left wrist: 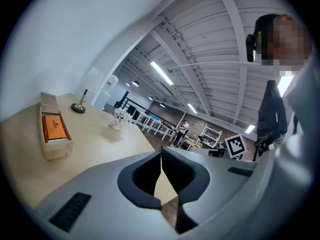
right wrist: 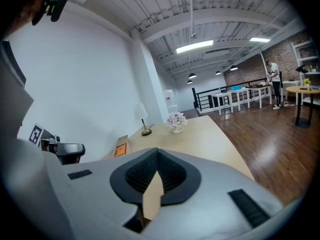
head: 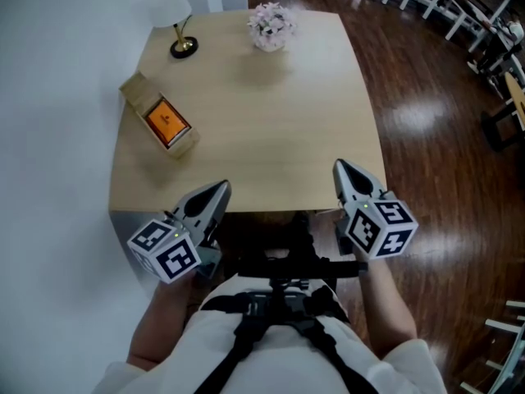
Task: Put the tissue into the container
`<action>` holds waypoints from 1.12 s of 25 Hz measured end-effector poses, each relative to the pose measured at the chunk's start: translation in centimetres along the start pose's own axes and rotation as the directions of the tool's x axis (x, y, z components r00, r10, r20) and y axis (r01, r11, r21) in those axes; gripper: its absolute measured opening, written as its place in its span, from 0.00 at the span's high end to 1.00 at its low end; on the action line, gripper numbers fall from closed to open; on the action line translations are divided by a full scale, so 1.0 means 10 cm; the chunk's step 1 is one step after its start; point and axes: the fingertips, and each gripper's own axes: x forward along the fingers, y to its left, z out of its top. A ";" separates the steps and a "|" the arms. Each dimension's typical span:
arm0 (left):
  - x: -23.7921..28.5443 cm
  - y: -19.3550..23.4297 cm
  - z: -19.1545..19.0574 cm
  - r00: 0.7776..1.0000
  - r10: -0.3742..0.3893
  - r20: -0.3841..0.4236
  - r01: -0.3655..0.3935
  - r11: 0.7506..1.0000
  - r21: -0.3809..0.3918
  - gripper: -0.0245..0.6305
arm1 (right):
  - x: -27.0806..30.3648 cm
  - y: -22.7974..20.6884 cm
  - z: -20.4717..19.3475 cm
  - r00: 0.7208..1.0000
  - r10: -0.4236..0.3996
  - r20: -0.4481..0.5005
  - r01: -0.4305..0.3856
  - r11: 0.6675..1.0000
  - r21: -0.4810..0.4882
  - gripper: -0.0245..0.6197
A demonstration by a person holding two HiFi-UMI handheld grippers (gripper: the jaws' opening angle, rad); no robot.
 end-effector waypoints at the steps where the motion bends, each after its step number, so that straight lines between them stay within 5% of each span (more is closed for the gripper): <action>1: 0.00 0.01 -0.01 1.000 0.003 -0.003 -0.003 1.000 0.000 0.96 | 0.01 0.01 -0.01 1.000 0.001 -0.001 -0.001 1.000 0.002 0.96; 28: 0.04 0.06 -0.20 0.999 -0.006 -0.042 0.005 1.000 -0.019 0.96 | 0.15 0.07 -0.18 0.999 0.010 -0.046 -0.011 1.000 -0.021 0.96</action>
